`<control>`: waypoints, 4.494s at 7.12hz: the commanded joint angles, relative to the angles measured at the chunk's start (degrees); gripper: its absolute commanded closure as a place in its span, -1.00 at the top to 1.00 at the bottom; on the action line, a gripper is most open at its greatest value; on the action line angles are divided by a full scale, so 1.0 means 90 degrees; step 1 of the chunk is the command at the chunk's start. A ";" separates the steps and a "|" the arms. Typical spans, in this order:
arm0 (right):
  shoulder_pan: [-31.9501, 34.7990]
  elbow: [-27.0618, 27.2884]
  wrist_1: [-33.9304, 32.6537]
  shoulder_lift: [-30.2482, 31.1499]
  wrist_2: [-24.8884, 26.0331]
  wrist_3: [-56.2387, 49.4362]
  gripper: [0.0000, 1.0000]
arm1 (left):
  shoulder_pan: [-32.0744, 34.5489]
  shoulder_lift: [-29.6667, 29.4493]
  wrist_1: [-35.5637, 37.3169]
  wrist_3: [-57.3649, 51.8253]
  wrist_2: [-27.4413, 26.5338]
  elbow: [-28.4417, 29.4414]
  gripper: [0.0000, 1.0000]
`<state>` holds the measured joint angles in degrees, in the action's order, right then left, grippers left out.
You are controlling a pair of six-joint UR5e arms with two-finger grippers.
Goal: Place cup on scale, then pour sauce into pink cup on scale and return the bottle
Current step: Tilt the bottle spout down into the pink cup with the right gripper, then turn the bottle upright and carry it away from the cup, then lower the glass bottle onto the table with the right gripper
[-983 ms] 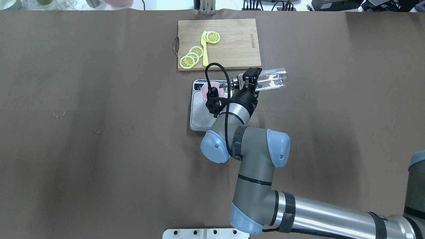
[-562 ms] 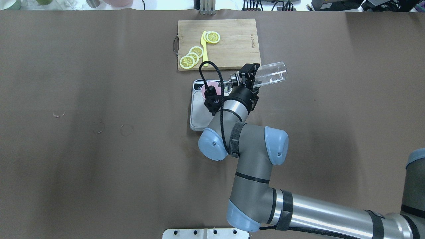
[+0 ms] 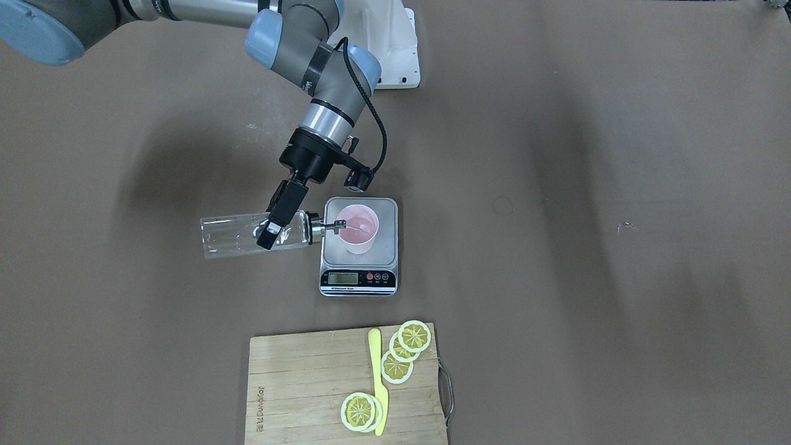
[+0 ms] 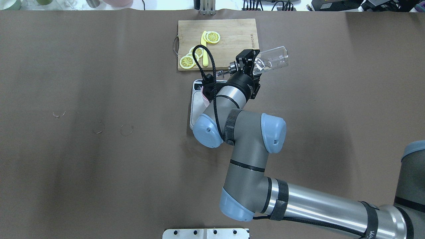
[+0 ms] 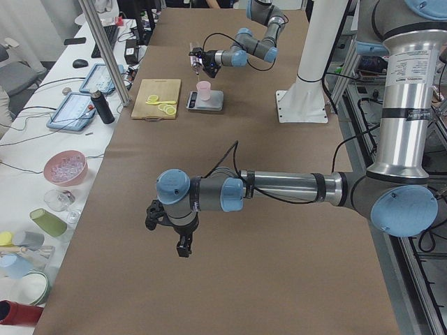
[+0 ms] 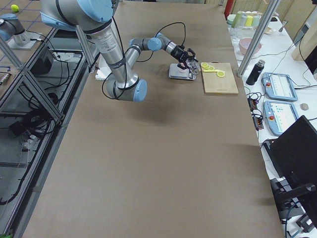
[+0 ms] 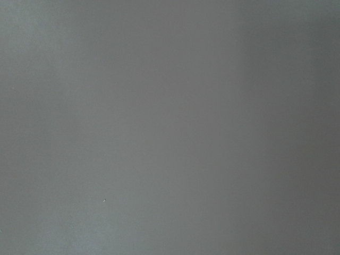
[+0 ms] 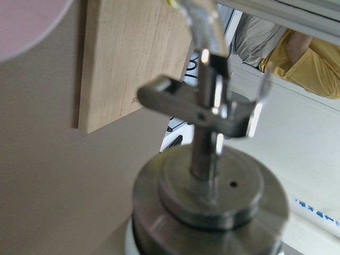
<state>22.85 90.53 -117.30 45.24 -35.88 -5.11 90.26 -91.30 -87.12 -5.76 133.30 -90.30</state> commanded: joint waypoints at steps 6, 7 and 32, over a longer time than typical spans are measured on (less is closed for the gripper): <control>0.0000 0.0214 0.0893 0.0188 -0.0719 0.2411 -1.00 | 0.0000 -0.0012 -0.0027 0.0172 0.0003 -0.0005 0.97; 0.0020 0.0688 0.1320 0.0507 -0.0855 0.2578 -1.00 | 0.0000 -0.0002 -0.0027 0.0172 0.0003 -0.0015 0.97; 0.1153 0.0625 0.7926 0.4504 -0.2810 0.8283 -1.00 | -0.0039 0.0066 -0.0496 0.0738 0.0365 0.0063 0.97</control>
<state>33.43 96.45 -45.97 85.78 -61.15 69.43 89.84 -90.79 -91.57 0.75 136.50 -89.83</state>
